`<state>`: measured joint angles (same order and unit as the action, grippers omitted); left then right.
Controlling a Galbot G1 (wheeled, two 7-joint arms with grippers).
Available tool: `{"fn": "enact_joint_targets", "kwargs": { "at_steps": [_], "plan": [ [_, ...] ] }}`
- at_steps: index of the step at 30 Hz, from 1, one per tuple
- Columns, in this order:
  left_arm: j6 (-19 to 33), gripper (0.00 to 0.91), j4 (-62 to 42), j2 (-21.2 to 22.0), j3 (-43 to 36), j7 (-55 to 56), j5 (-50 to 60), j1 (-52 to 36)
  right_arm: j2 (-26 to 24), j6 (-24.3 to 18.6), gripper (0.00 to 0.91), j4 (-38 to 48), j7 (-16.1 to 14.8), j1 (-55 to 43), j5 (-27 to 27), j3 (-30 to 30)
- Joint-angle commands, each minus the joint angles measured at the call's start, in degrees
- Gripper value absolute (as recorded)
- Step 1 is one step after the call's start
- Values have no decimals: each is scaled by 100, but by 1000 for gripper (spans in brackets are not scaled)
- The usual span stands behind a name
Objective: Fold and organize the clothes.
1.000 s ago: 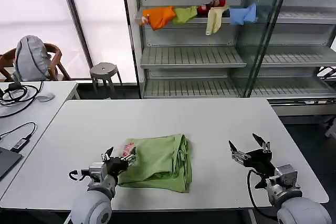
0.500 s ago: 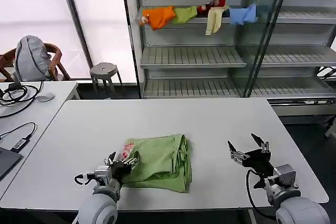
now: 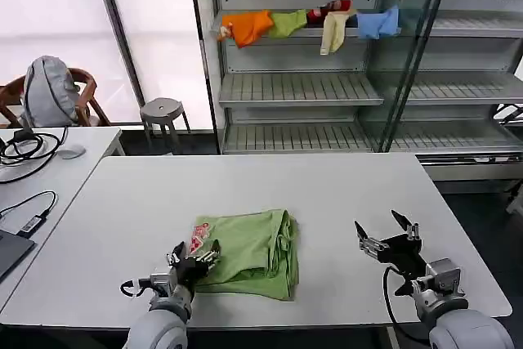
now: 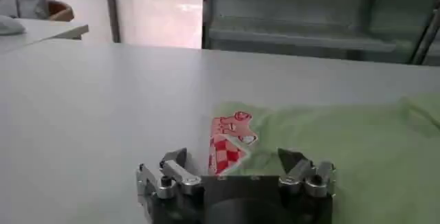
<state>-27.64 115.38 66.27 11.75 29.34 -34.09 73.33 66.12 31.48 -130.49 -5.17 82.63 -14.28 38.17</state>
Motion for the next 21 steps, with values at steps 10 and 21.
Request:
{"fn": "enact_joint_targets", "kwargs": {
  "at_steps": [10,21],
  "plan": [
    [310,20,-184,-52,-164,-162,462,281,-6,1,907,-21,0,12,7,-27],
    [422,20,-166,-60,-46,-295,535,145,-31,7,907,-49,3,24,12,-21]
  ]
}}
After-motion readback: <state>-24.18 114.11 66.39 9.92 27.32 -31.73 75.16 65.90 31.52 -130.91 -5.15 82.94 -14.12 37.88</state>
